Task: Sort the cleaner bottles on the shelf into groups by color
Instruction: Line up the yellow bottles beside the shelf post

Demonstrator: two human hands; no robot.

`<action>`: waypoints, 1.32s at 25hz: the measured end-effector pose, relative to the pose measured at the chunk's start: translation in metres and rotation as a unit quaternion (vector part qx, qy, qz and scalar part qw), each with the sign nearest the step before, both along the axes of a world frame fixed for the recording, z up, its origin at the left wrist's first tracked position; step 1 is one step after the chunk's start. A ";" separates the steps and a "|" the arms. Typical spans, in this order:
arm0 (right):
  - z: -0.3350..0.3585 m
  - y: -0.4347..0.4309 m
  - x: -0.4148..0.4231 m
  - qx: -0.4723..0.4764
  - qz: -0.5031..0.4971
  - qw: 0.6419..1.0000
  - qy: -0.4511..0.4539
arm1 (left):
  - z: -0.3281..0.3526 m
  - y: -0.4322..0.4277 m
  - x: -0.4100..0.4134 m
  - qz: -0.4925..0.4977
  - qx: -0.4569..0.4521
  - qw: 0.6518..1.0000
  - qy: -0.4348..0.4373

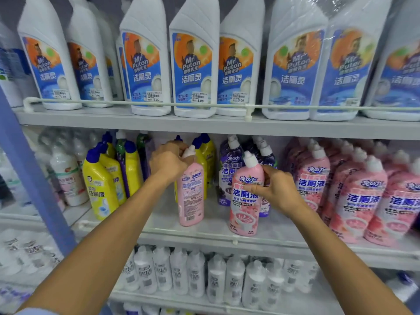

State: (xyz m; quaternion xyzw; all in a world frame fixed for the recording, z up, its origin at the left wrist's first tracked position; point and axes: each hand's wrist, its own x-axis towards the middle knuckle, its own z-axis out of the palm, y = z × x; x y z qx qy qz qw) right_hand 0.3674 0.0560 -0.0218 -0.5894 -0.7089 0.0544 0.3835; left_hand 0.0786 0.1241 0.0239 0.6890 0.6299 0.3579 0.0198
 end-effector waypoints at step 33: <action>-0.012 0.001 0.002 0.007 -0.003 0.998 0.055 | -0.034 0.030 0.017 -0.343 -0.204 0.862 -0.312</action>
